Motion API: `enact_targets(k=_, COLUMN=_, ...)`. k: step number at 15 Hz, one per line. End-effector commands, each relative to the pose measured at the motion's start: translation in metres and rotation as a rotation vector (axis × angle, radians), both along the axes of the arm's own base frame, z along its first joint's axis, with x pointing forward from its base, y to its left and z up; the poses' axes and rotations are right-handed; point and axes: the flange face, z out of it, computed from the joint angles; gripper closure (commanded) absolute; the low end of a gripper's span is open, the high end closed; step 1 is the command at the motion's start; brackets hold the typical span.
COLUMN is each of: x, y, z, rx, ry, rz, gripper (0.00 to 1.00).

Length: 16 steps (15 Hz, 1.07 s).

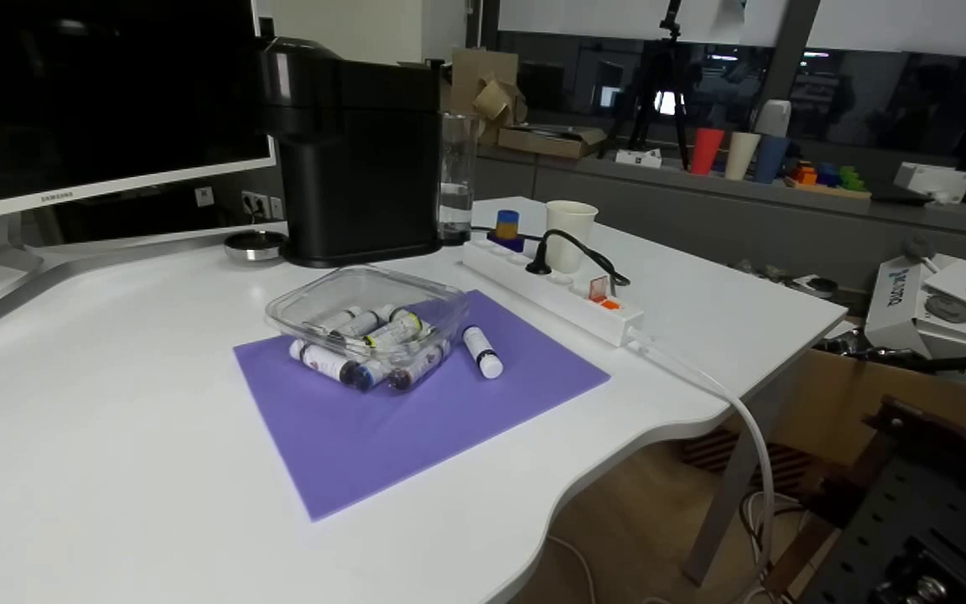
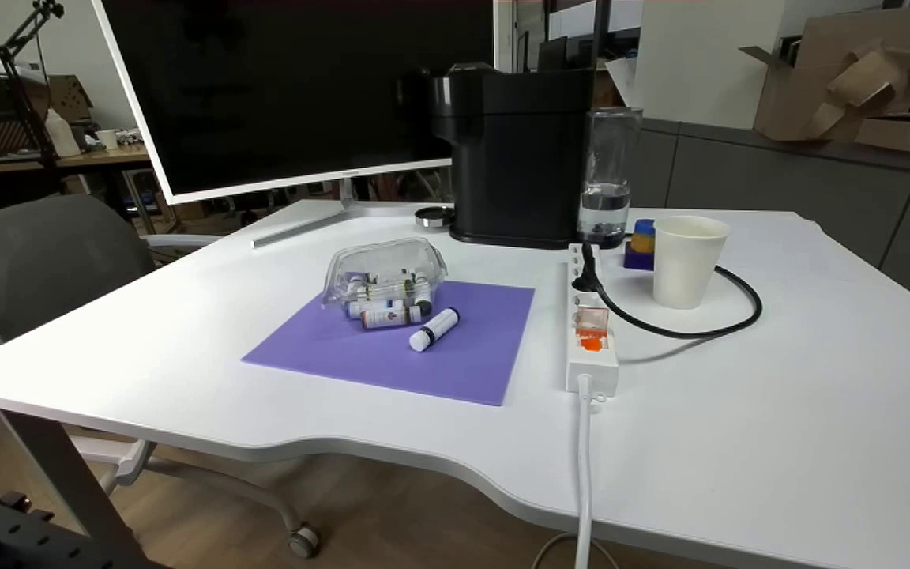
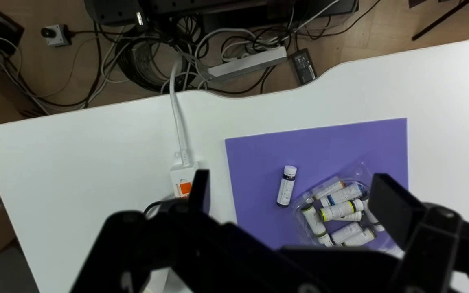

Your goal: Switch on the left most switch

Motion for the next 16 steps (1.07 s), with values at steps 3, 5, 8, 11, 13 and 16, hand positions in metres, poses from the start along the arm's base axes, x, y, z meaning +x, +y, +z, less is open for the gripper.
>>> enact_targets(k=3, x=0.014, y=-0.023, z=-0.012, rx=-0.041, ry=-0.051, rz=-0.043, gripper=0.00)
enact_targets(k=5, x=0.025, y=-0.049, z=-0.026, rx=-0.084, ry=-0.077, rz=-0.049, gripper=0.00)
enact_targets(k=8, x=0.038, y=-0.091, z=-0.057, rx=-0.079, ry=-0.048, rz=-0.050, gripper=0.00)
enact_targets(k=11, x=0.046, y=-0.125, z=-0.095, rx=0.007, ry=0.027, rz=0.001, gripper=0.00)
enact_targets(k=13, x=0.047, y=-0.142, z=-0.118, rx=0.053, ry=0.100, rz=0.077, gripper=0.00)
enact_targets(k=16, x=0.054, y=-0.163, z=-0.142, rx=0.043, ry=0.159, rz=0.134, gripper=0.00)
